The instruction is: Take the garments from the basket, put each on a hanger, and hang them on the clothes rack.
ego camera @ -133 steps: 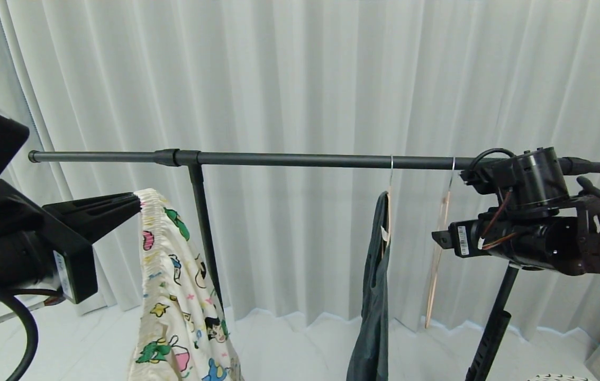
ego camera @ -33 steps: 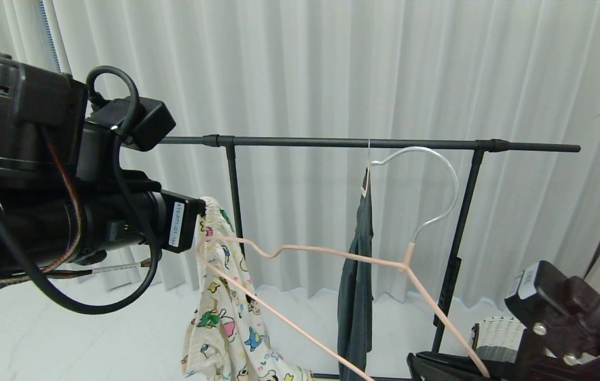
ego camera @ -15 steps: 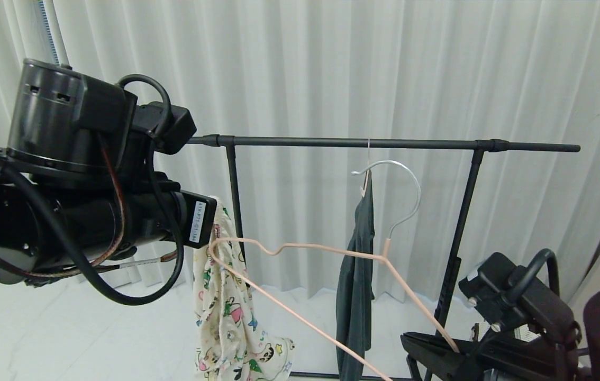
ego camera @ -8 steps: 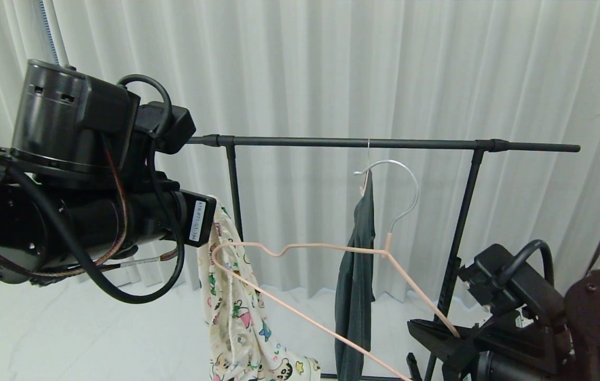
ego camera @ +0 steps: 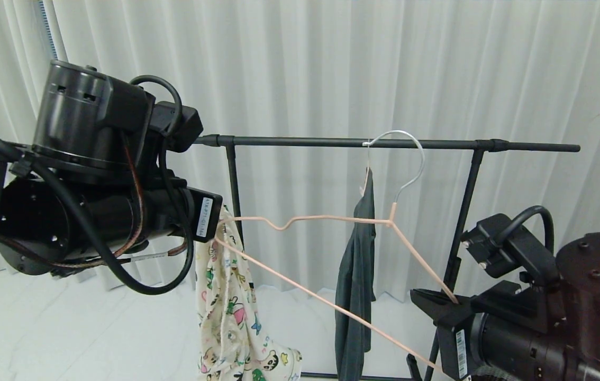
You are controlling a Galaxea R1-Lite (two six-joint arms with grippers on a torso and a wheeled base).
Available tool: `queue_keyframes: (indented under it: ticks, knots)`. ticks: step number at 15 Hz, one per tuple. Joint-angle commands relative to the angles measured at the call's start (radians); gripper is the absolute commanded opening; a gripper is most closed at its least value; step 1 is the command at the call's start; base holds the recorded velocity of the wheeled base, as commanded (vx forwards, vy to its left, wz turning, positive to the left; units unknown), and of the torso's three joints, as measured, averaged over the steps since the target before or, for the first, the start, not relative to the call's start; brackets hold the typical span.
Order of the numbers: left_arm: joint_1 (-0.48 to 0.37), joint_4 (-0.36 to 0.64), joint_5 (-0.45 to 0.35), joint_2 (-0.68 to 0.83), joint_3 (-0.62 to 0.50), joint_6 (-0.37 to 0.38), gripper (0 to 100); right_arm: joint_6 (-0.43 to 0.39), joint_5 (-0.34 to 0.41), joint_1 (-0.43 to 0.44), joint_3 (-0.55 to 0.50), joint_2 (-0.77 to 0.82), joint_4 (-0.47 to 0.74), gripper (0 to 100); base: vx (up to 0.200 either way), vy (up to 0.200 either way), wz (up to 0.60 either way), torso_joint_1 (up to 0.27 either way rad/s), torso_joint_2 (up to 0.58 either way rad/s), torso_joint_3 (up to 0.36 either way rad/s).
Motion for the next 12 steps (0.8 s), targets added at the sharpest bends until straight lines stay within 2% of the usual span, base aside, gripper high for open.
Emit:
queue_keyframes:
  ticks: [1,8,12]
  knots:
    - [0.000,0.002,0.001,0.017,-0.007,0.000,0,0.000,-0.010,-0.006,-0.002,0.017,-0.001,0,0.000,0.000,0.00,0.000,0.00,0.000]
    - [0.004,0.004,0.003,0.041,-0.013,0.000,0,-0.005,-0.019,-0.052,-0.036,0.067,-0.002,0,0.000,0.000,0.00,0.000,0.00,0.000]
    - [0.014,0.004,0.057,0.070,-0.030,0.000,0,-0.012,-0.041,-0.075,-0.051,0.086,-0.002,0,0.000,0.000,0.00,0.000,0.00,0.000]
